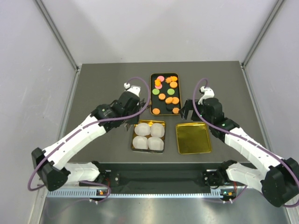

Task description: Pack the cookies

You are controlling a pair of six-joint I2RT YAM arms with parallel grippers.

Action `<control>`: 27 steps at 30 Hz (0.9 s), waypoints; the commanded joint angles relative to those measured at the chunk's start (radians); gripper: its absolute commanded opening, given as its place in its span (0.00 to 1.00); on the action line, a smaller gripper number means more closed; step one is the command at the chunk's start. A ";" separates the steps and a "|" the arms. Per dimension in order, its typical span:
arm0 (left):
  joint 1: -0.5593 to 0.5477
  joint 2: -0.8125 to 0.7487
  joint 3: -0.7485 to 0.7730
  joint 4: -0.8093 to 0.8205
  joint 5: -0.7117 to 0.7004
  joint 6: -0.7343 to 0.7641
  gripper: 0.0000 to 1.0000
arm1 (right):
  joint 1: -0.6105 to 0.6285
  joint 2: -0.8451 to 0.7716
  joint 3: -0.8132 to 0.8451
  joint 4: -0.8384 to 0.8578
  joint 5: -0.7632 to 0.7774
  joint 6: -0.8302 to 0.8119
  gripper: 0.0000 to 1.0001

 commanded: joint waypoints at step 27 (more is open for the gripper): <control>-0.007 -0.236 -0.271 -0.084 0.170 -0.094 0.40 | -0.003 0.047 0.029 0.012 -0.015 -0.023 1.00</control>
